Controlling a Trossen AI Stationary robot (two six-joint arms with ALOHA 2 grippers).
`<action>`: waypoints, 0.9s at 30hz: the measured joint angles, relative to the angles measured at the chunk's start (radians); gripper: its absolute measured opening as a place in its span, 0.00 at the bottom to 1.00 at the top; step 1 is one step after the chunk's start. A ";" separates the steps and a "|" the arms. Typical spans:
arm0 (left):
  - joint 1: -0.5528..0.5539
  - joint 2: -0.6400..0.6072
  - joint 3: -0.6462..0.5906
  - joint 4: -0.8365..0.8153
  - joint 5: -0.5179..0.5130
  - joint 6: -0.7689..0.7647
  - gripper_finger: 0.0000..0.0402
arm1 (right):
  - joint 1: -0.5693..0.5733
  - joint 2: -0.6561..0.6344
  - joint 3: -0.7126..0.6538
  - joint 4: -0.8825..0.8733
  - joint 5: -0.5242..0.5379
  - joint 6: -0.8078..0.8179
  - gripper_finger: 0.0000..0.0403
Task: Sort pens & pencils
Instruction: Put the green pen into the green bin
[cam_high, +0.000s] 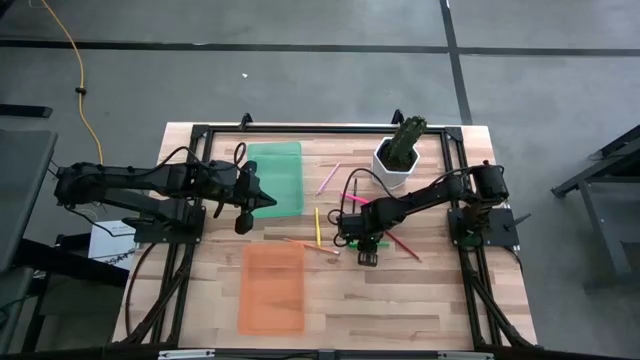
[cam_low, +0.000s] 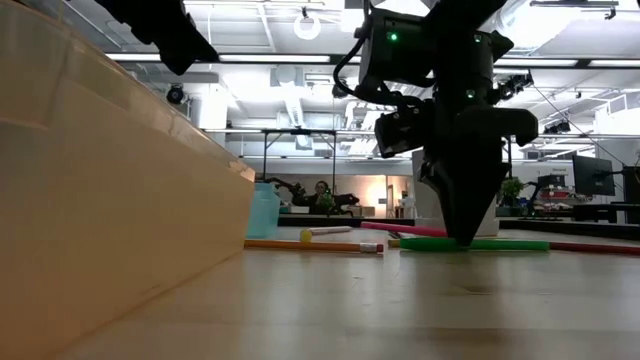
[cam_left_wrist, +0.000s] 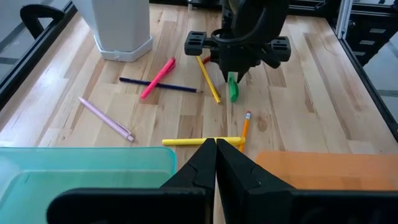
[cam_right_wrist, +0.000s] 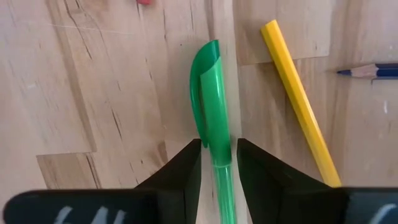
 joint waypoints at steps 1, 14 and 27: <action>0.000 0.000 0.000 0.000 0.000 0.000 0.00 | 0.000 0.000 0.000 0.000 -0.002 -0.002 0.22; 0.000 0.000 0.000 0.000 0.000 0.000 0.00 | -0.003 0.019 0.003 0.001 -0.032 0.008 0.22; 0.000 0.000 0.000 0.000 0.000 0.000 0.00 | -0.003 0.021 0.003 0.005 -0.032 0.012 0.22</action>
